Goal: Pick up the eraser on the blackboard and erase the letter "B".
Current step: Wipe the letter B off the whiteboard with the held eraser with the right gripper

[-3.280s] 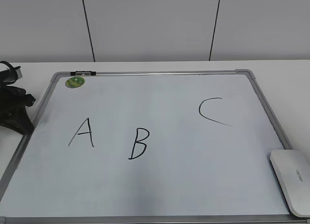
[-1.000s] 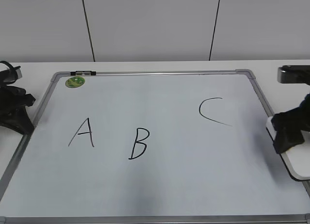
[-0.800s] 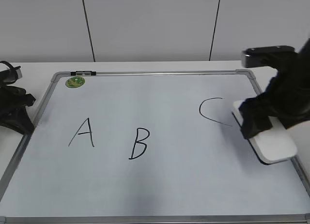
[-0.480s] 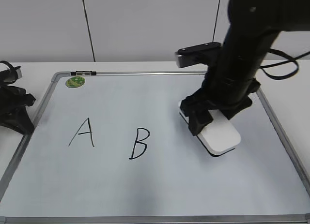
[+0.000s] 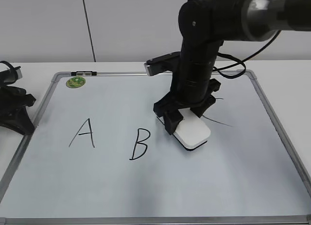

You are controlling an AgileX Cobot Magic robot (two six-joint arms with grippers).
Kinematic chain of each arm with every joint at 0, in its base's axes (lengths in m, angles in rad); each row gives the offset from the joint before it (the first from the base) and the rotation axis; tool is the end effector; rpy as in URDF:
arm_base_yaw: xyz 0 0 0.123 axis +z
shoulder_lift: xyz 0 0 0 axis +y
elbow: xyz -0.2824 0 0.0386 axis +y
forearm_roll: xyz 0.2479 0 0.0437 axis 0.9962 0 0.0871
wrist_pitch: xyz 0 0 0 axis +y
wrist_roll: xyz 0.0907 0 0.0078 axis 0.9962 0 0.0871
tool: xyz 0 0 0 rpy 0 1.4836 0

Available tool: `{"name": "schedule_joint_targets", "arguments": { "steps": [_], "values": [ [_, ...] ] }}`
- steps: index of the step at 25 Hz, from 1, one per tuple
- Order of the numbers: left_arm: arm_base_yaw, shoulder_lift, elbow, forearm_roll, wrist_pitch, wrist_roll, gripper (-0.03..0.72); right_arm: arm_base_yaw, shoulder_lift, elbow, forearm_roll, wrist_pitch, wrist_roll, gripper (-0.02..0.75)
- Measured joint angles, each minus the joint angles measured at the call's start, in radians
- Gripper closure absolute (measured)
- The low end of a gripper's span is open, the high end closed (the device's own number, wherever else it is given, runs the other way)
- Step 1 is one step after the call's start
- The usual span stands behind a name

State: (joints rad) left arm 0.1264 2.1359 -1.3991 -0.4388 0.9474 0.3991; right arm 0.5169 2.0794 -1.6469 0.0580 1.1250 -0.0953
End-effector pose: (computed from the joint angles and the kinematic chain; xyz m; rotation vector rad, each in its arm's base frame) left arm 0.3993 0.0191 0.1212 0.0138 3.0293 -0.5303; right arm 0.3660 0.2135 0.1962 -0.8872 2.9207 0.1121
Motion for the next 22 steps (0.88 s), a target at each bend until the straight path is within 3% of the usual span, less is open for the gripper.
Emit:
{"name": "schedule_joint_targets", "arguments": {
  "steps": [7, 22],
  "values": [
    [0.0, 0.0, 0.0, -0.002, 0.0, 0.0, 0.651, 0.032, 0.11, -0.118, -0.002, 0.0, -0.014, 0.202],
    [0.0, 0.002, 0.0, -0.006, 0.0, 0.0, 0.651, 0.072, 0.186, -0.146, -0.067, -0.046, -0.052, 0.202]
  ]
}}
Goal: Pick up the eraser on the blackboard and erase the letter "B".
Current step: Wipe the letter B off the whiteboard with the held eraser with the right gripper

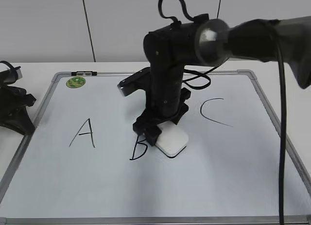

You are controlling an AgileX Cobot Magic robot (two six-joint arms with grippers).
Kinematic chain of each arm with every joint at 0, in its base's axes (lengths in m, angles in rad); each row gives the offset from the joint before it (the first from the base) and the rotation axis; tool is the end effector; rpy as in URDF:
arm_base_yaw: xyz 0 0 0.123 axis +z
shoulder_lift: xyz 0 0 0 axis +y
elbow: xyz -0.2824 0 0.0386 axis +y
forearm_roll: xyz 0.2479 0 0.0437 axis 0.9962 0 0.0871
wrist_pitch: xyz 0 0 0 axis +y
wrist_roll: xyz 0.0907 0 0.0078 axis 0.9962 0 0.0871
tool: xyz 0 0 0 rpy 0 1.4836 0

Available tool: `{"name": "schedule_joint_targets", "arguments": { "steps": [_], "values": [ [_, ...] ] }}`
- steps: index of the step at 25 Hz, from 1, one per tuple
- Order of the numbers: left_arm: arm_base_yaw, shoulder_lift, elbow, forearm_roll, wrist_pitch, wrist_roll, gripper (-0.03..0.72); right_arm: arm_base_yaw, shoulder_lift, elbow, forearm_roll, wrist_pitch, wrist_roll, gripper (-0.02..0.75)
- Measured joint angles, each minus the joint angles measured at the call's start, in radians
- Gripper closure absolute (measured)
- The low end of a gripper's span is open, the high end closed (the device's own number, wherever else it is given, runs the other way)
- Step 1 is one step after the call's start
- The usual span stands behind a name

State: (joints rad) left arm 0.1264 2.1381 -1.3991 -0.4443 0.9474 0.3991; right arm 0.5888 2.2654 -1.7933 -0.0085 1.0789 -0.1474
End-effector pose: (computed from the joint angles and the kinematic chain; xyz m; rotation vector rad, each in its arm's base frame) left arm 0.3994 0.0187 0.1205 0.0081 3.0291 -0.5373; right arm 0.3835 0.2553 0.1509 -1.0974 2.8301 0.0242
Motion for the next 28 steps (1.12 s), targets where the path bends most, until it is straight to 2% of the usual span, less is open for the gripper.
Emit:
{"name": "schedule_joint_targets", "arguments": {
  "steps": [9, 14, 23, 28],
  "values": [
    [0.001, 0.0, 0.0, 0.0, 0.0, 0.0, 0.651, 0.164, 0.006, -0.002, -0.024, 0.0, -0.003, 0.202],
    [0.001, 0.0, 0.0, 0.0, 0.0, 0.0, 0.651, 0.225, 0.006, -0.002, -0.024, -0.002, -0.003, 0.202],
    [0.001, 0.0, 0.0, 0.0, 0.0, 0.0, 0.651, 0.229, 0.006, -0.002, -0.064, -0.005, 0.007, 0.202],
    [0.001, 0.0, 0.0, -0.002, -0.002, 0.0, 0.651, 0.193, 0.006, -0.002, -0.052, -0.005, 0.011, 0.202]
  ]
}}
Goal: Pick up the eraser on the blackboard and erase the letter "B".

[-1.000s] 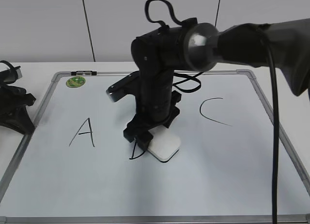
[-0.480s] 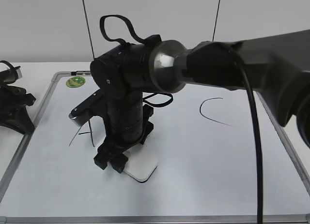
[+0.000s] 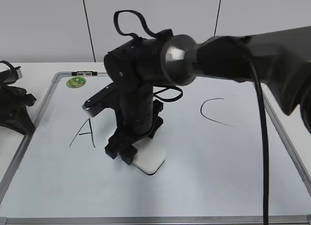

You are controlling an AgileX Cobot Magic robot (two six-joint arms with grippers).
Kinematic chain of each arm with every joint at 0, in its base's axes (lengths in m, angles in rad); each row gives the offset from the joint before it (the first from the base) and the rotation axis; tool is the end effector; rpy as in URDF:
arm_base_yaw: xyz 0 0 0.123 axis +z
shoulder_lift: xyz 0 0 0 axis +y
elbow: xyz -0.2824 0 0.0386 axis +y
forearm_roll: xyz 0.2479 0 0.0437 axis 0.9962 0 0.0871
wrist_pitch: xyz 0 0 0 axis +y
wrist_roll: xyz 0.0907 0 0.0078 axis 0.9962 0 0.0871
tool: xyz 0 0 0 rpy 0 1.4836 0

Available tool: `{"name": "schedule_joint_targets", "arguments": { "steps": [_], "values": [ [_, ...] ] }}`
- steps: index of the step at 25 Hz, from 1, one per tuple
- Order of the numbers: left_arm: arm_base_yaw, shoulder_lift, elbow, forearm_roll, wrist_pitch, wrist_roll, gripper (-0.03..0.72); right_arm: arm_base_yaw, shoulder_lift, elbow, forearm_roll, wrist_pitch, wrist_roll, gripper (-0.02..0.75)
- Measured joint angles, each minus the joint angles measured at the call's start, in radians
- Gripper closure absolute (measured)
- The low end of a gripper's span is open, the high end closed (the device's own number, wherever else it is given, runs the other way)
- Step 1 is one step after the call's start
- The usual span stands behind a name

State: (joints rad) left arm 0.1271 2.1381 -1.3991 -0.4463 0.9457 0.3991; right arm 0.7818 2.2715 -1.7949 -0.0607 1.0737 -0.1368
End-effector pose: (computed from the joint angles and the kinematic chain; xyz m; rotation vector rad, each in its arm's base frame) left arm 0.3996 0.0189 0.1205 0.0047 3.0268 -0.5382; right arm 0.3310 0.3218 0.1487 -1.3749 2.6911 -0.0271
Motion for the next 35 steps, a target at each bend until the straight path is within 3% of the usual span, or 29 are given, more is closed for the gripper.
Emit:
{"name": "schedule_joint_targets", "arguments": {
  "steps": [6, 12, 21, 31, 35],
  "values": [
    [0.0, 0.001, 0.0, 0.0, 0.0, 0.0, 0.651, -0.084, 0.0, -0.003, -0.009, -0.002, 0.018, 0.202],
    [0.0, 0.001, 0.0, 0.0, 0.0, 0.0, 0.651, -0.156, 0.0, -0.007, -0.104, 0.002, 0.081, 0.202],
    [0.0, 0.001, -0.001, -0.002, 0.0, 0.0, 0.651, -0.187, 0.006, -0.105, -0.15, 0.115, 0.096, 0.202],
    [0.0, 0.002, -0.003, -0.002, 0.0, 0.0, 0.651, -0.206, -0.242, -0.146, -0.151, 0.151, 0.1, 0.202],
    [0.0, 0.003, -0.003, -0.002, 0.0, 0.0, 0.651, -0.284, -0.338, -0.122, -0.147, 0.157, 0.124, 0.202]
  ]
}}
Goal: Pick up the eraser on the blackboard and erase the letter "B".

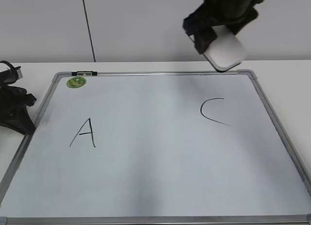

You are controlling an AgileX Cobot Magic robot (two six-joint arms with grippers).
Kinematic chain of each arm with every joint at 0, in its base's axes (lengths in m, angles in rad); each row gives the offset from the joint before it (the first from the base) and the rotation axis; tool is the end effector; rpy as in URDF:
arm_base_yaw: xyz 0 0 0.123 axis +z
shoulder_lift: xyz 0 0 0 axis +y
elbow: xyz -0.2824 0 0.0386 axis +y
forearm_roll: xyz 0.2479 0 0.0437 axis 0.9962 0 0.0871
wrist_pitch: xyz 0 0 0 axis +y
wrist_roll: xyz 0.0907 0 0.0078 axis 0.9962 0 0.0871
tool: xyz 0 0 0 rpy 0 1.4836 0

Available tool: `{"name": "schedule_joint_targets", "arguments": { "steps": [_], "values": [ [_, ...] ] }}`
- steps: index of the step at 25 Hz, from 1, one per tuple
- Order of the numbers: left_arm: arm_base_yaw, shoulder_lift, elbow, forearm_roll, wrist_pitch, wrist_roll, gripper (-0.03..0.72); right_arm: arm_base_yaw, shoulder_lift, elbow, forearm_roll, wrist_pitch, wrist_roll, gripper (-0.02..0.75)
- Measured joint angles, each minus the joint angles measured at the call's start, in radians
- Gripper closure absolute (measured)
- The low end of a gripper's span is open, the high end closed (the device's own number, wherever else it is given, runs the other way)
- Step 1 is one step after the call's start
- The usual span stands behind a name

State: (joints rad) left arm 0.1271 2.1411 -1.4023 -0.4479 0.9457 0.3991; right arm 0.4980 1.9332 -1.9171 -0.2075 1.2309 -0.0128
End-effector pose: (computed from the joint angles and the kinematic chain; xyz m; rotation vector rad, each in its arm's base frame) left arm 0.4004 0.0189 0.1200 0.0033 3.0260 -0.5400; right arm 0.3782 0.1855 0.3314 -0.7168 2.5936 -0.1406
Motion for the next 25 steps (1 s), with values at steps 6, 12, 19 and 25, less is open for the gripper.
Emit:
{"name": "schedule_joint_targets", "arguments": {
  "steps": [6, 12, 19, 25],
  "values": [
    [0.0, 0.0, -0.002, 0.0, 0.004, 0.0, 0.651, -0.13, -0.188, 0.272, 0.007, -0.005, 0.049, 0.202],
    [0.0, 0.0, -0.002, -0.002, 0.003, 0.0, 0.65, -0.276, -0.343, 0.613, 0.098, -0.153, 0.078, 0.202],
    [0.0, 0.0, -0.002, -0.008, 0.003, 0.0, 0.649, -0.427, -0.336, 0.729, 0.207, -0.294, 0.038, 0.202],
    [0.0, 0.0, -0.002, -0.01, 0.003, 0.0, 0.645, -0.448, -0.194, 0.72, 0.255, -0.344, -0.006, 0.202]
  ]
}}
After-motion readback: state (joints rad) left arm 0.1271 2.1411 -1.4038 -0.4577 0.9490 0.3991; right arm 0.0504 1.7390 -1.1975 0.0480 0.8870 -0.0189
